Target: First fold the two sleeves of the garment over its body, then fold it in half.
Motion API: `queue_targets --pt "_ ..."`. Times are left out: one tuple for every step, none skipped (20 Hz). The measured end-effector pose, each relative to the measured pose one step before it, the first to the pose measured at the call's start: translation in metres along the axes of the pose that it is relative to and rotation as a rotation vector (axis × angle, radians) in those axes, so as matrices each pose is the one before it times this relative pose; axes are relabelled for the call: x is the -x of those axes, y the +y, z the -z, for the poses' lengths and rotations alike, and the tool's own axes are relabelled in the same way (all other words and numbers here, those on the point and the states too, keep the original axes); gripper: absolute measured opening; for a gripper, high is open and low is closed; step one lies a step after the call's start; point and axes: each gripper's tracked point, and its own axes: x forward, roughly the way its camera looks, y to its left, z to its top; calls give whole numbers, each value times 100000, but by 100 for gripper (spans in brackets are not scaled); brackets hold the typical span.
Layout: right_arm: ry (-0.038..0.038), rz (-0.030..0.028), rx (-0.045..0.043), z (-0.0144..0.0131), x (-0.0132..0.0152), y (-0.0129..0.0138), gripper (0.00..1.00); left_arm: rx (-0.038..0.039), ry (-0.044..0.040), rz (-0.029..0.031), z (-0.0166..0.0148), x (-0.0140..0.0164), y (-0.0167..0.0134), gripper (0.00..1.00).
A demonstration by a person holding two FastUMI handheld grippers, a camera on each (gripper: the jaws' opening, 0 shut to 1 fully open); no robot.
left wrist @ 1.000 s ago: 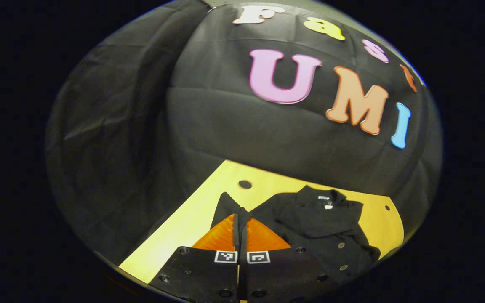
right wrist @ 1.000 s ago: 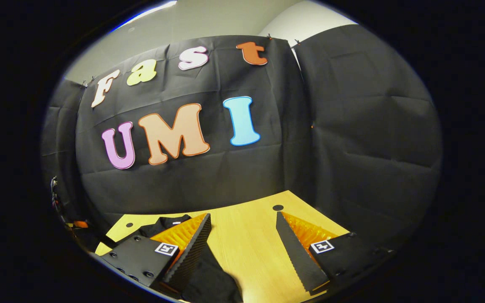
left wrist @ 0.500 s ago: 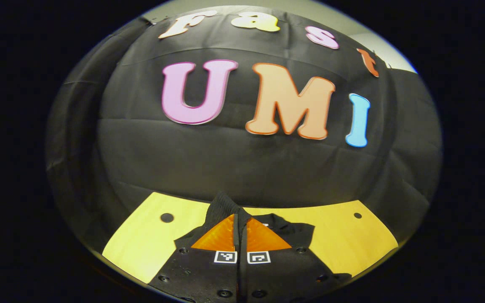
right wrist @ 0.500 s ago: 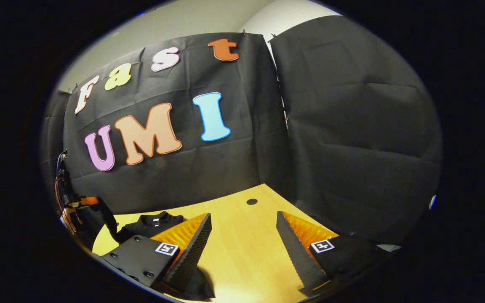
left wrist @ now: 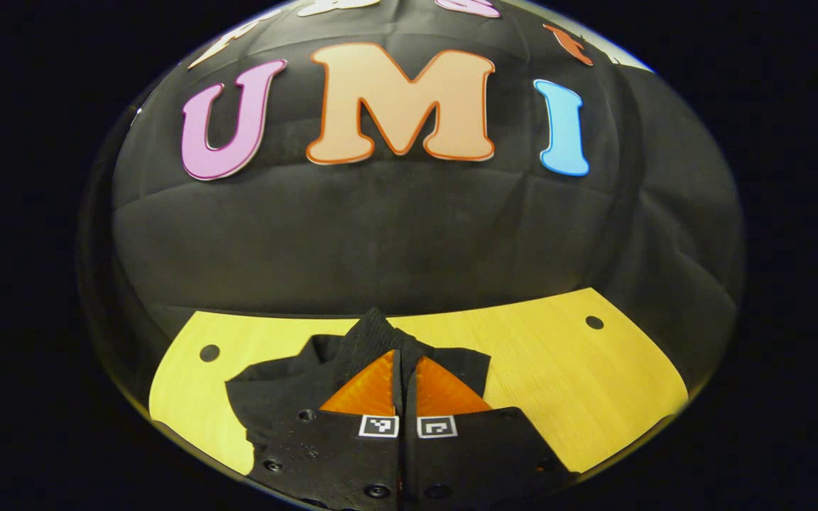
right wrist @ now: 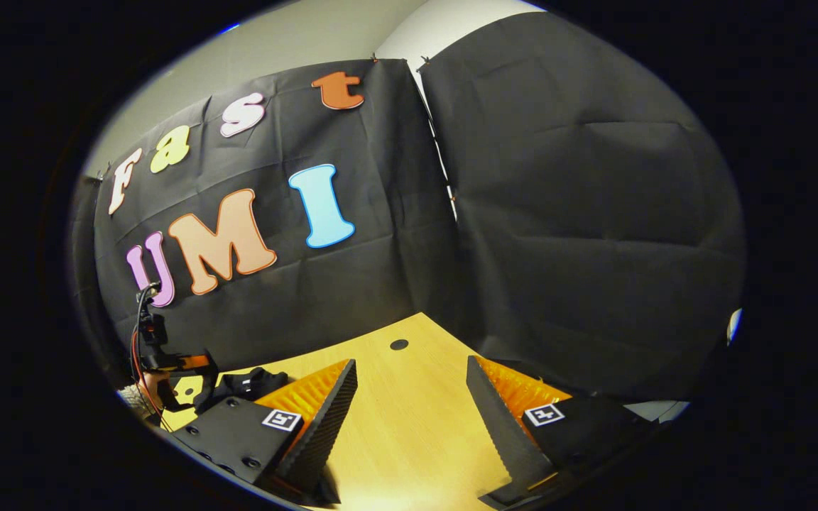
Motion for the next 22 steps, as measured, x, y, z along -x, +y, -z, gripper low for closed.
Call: queue_targets --pt "536 -194 -108 293 -331 -283 98 244 1150 436 479 -526 -777 0" --pt "619 -632 -351 164 -133 -69 98 304 938 299 309 -526 -491 0" --pt "537 -899 -240 70 -111 19 94 899 842 793 346 -388 -624 0" --pt "319 -614 305 224 -198 20 98 970 845 733 413 -243 -620 0" --pt "259 -515 802 309 -263 84 98 -68 667 -120 385 -296 -442 0" --pt "513 -622 971 160 -124 159 98 -664 911 -1432 187 -222 -52 0" --pt "585 -1046 714 354 -74 280 98 -442 1004 -1362 186 -292 -103 0" --pt "518 -1465 353 142 -64 492 98 -380 667 -850 352 -254 -304 3" --pt "520 -1354 323 160 16 340 98 -149 478 -324 51 28 -256 5" --pt "588 -1053 424 252 -167 269 98 1042 -262 2044 -70 -104 -494 12" --pt "765 -879 478 399 -112 239 98 1205 -1074 2122 -285 94 -745 18" --pt "553 -876 585 219 -131 207 98 639 -1102 2210 -317 66 -972 34" --pt "415 -1007 415 180 -26 274 98 331 -1251 1900 -454 38 -902 49" --pt "416 -1167 330 234 -77 453 98 351 -1243 2528 -352 -52 -996 64" --pt "128 -1100 279 120 -6 378 98 277 -1651 1010 -403 379 -445 79" --pt "94 -1597 577 188 4 605 98 186 -3094 124 -1102 386 -270 94" --pt "192 -934 802 204 -55 383 98 -108 -4461 -1440 -1201 540 289 99" --pt "476 -752 890 231 -110 382 98 149 -3904 -339 -1126 481 -11 99" --pt "686 -1347 510 389 -67 661 98 562 -3751 -671 -1146 785 94 98" --pt "324 -1326 107 144 -8 527 98 353 -2085 196 -805 611 116 95" --pt "469 -1626 67 210 -32 567 98 -33 -1723 -28 -745 848 223 94" --pt "680 -1481 370 344 -56 553 98 -235 -1088 -538 -651 1032 491 94"
